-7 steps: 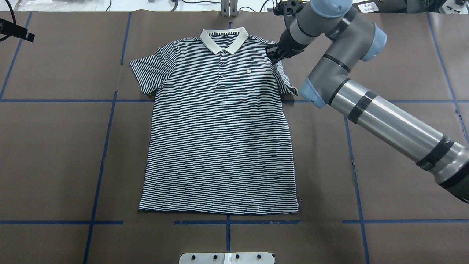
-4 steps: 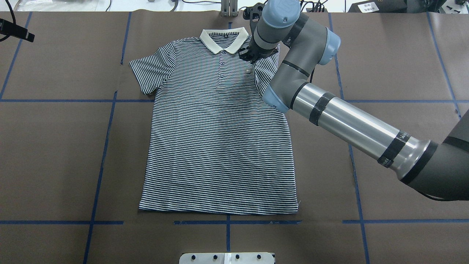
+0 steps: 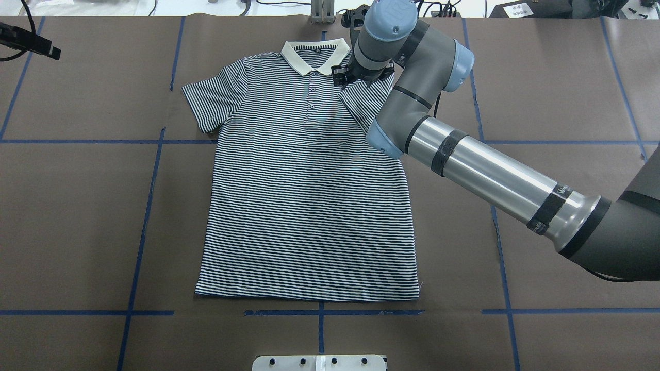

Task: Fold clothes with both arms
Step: 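Grasp the sleeve with the right gripper and fold it inward onto the shirt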

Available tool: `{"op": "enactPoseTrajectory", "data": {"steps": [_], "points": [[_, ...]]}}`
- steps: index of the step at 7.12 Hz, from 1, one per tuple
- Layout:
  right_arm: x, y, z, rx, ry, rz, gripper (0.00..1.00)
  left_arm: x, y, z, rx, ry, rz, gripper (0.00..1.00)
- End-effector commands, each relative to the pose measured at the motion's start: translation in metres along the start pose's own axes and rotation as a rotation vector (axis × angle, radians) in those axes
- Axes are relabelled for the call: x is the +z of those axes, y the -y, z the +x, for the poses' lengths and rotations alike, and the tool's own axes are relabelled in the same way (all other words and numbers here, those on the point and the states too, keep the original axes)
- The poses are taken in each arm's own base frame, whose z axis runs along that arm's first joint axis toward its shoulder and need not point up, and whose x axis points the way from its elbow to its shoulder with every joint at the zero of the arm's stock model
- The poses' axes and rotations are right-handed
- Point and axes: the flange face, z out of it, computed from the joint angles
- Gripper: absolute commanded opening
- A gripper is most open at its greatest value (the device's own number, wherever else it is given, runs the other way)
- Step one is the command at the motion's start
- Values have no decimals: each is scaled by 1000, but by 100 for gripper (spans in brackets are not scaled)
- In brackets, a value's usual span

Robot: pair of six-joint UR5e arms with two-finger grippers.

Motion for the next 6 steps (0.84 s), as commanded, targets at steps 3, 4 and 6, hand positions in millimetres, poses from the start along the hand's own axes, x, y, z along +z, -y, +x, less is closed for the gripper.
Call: {"op": "enactPoseTrajectory", "data": {"steps": [3, 4, 6], "points": [[-115, -47, 24, 230, -31, -148, 100, 124, -3, 165, -314, 98, 72, 100], [-125, -55, 53, 237, -8, -170, 100, 158, -6, 163, -375, 111, 107, 100], [-126, -54, 58, 243, 1, -178, 100, 213, 6, 175, -357, 172, 175, 100]]}}
